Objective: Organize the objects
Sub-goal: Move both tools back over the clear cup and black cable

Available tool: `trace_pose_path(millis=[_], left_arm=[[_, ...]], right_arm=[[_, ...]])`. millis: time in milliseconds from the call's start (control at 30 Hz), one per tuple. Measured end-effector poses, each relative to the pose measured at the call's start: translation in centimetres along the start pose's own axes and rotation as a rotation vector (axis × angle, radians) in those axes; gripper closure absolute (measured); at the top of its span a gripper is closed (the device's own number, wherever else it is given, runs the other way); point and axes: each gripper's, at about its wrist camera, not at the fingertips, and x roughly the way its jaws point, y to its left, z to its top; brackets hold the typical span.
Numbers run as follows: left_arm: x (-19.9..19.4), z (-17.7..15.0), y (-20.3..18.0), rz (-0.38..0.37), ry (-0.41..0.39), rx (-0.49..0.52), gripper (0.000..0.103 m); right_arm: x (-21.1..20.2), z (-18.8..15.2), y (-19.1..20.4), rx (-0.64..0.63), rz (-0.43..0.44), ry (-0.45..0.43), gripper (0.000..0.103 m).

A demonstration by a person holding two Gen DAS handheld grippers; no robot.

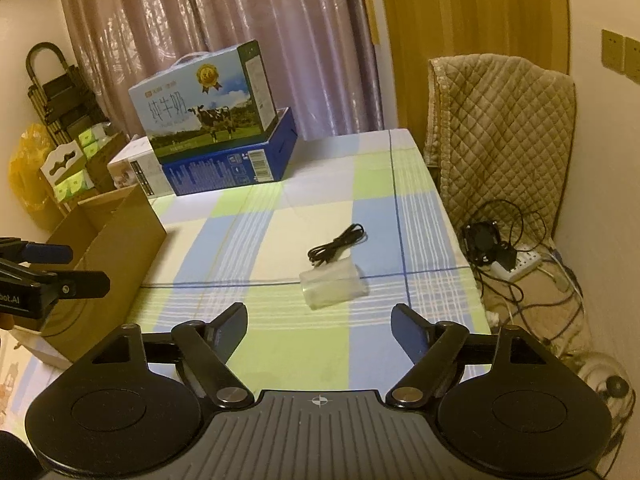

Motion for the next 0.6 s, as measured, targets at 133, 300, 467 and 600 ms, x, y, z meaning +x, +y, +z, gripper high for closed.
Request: trace_pose_path(millis=[133,300,467,600], left_arm=[[2.4,0.6,0.5,0.007,0.013,0.002,0.001],[5.6,1.3,1.4,0.013,0.029,-0.005,0.001],[9.2,1.7,2.1,0.016,0.046,-0.016,0.001],[11.6,2.0,2.5,0.015,0.055,-0.017,0.001]], right_arm=[[2.9,0.4,-0.3,-0.043,-0.016,0.014,0.026],[7.0,0.6,-0.9,-0.091,-0.022,0.043,0.025],[10.8,0.6,-1.2,-0.151,-0.007,0.075,0.025],[13.8,0.2,-1.2,-0.206,0.000,0.090,0.025]])
